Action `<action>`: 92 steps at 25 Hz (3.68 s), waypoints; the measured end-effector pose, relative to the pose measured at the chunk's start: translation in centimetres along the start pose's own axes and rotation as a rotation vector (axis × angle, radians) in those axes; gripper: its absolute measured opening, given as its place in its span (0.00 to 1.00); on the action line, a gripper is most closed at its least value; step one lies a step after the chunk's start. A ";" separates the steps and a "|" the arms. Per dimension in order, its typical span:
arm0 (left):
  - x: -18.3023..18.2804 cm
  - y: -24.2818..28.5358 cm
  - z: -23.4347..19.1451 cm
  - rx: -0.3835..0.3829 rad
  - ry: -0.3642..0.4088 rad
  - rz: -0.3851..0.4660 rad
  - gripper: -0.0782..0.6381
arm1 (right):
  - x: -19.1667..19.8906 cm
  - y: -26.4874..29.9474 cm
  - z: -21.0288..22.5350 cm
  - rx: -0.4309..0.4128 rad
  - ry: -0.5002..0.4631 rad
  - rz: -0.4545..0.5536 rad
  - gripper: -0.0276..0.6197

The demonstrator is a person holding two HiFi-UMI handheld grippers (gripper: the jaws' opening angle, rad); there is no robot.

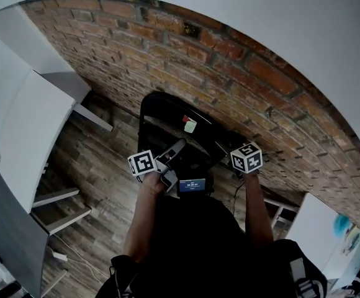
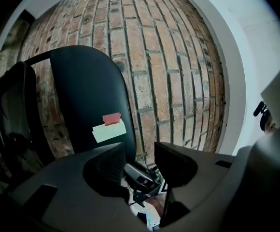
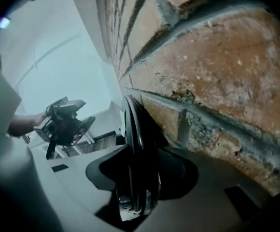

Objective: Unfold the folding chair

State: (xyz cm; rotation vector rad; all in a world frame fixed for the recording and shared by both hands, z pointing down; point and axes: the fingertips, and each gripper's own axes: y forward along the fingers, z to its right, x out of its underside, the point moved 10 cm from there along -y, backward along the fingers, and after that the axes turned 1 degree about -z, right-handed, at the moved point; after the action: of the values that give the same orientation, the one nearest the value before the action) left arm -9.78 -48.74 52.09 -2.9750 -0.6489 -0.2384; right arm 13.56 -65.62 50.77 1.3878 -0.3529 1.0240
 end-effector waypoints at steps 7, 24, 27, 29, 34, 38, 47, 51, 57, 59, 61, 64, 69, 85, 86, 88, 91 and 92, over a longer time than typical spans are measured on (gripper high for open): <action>0.7 0.0 -0.7 -0.010 -0.023 -0.037 0.39 | 0.8 -1.4 -2.4 0.034 -0.203 -0.028 0.30; 0.9 -3.8 -0.8 0.084 0.016 -0.080 0.38 | -7.8 1.3 -9.0 -0.625 -0.273 -0.162 0.27; 0.7 -4.1 -0.9 0.101 0.037 -0.075 0.37 | -8.1 2.2 -10.1 -0.640 -0.254 -0.221 0.27; 0.7 -4.3 -1.0 0.107 0.037 -0.073 0.36 | -7.9 3.2 -11.5 -0.584 -0.282 -0.257 0.31; 0.4 -4.7 -1.0 0.117 0.042 -0.062 0.36 | -7.5 4.6 -11.5 -0.497 -0.179 -0.312 0.24; 0.2 -6.9 -2.5 0.079 -0.004 -0.005 0.36 | -7.5 4.7 -11.5 -0.477 -0.107 -0.328 0.20; 1.6 -12.8 -9.3 -0.219 -0.062 0.082 0.37 | -6.9 4.4 -11.7 -0.436 -0.012 -0.280 0.18; 3.5 -13.1 -12.0 -0.305 -0.124 0.092 0.42 | -6.8 4.2 -12.4 -0.435 -0.017 -0.275 0.18; 5.1 -13.0 -13.5 -0.317 -0.163 0.148 0.50 | -6.7 4.0 -12.4 -0.408 -0.035 -0.270 0.18; 5.8 -13.5 -14.0 -0.356 -0.182 0.151 0.51 | -6.6 3.9 -12.7 -0.411 -0.034 -0.270 0.18; 6.5 -13.1 -14.6 -0.353 -0.209 0.141 0.51 | -6.5 3.7 -13.2 -0.411 -0.036 -0.269 0.18; 7.3 -10.7 -14.9 -0.300 -0.201 0.085 0.51 | -6.3 3.5 -14.2 -0.408 -0.042 -0.267 0.18; 8.0 -10.4 -15.1 -0.318 -0.182 0.068 0.25 | -6.0 3.1 -15.3 -0.389 -0.059 -0.259 0.18; 9.9 -15.6 -15.2 -0.168 -0.196 0.004 0.18 | -4.1 1.2 -23.3 -0.316 -0.131 -0.242 0.18; 10.1 -16.2 -15.2 -0.166 -0.193 -0.002 0.18 | -3.8 1.1 -24.1 -0.314 -0.129 -0.244 0.18; 10.5 -17.0 -15.1 -0.167 -0.180 -0.025 0.17 | -3.1 0.7 -25.3 -0.304 -0.116 -0.241 0.18; 11.0 -17.9 -14.9 -0.175 -0.145 -0.073 0.18 | -2.0 0.0 -26.5 -0.273 -0.064 -0.228 0.18; 11.2 -18.2 -14.8 -0.174 -0.135 -0.088 0.17 | -1.5 -0.4 -26.9 -0.260 -0.040 -0.221 0.18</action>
State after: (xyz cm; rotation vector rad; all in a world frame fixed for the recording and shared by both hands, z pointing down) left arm -9.32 -29.43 69.54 -3.1539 -0.8157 -0.1048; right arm 3.67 -41.54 43.67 1.1839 -0.3403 0.7416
